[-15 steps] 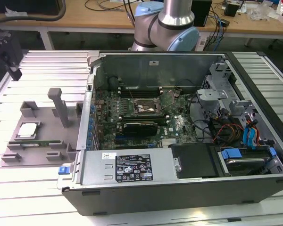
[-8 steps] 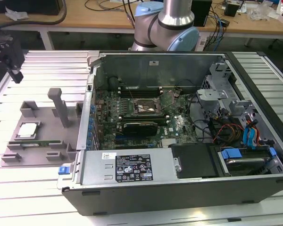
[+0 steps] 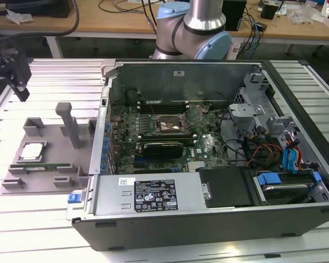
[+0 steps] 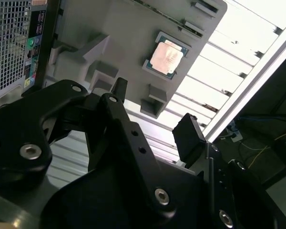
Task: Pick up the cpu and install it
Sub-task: 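Pick up the cpu and move it towards the insertion slot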
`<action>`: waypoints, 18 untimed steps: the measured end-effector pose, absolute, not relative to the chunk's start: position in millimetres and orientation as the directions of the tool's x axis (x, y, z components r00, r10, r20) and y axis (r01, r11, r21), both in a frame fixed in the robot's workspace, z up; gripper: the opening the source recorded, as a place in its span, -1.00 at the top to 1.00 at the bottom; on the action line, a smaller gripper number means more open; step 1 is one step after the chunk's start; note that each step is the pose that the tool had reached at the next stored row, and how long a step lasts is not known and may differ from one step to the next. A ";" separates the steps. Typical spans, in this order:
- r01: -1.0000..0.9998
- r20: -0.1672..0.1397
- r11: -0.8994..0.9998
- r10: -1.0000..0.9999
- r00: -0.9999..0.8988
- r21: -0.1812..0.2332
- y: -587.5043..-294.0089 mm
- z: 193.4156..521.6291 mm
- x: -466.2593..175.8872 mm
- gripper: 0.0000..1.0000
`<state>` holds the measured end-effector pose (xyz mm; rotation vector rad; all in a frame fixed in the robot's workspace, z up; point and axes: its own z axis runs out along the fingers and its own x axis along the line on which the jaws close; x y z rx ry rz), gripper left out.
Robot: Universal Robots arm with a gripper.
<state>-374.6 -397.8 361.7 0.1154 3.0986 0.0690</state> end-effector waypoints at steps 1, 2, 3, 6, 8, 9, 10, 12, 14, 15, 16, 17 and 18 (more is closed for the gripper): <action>0.073 -0.038 0.996 0.075 -0.996 0.046 -397.8 360.7 -374.6 -0.33; 0.073 -0.038 0.996 0.075 -0.996 0.046 -397.8 360.1 -374.6 -0.33; 0.073 -0.038 0.996 0.075 -0.996 0.046 -397.8 358.9 -374.6 -0.33; 0.073 -0.038 0.996 0.075 -0.996 0.046 -397.8 355.2 -374.6 -0.33; 0.073 -0.038 0.996 0.075 -0.996 0.046 -397.8 351.3 -374.6 -0.33; 0.073 -0.038 0.996 0.075 -0.996 0.046 -397.8 350.1 -374.6 -0.33; 0.073 -0.038 0.996 0.075 -0.996 0.046 -397.8 349.1 -374.6 -0.33; 0.073 -0.038 0.996 0.075 -0.996 0.046 -397.8 346.9 -374.6 -0.33; 0.073 -0.038 0.996 0.075 -0.996 0.046 -397.8 345.4 -374.6 -0.33; 0.073 -0.038 0.996 0.075 -0.996 0.046 -397.8 344.3 -374.6 -0.33; 0.073 -0.038 0.996 0.075 -0.996 0.046 -397.8 343.2 -374.6 -0.33; 0.074 -0.038 0.996 0.075 -0.996 0.046 -397.8 341.2 -374.6 -0.33; 0.073 -0.038 0.996 0.075 -0.996 0.046 -397.8 340.0 -374.6 -0.33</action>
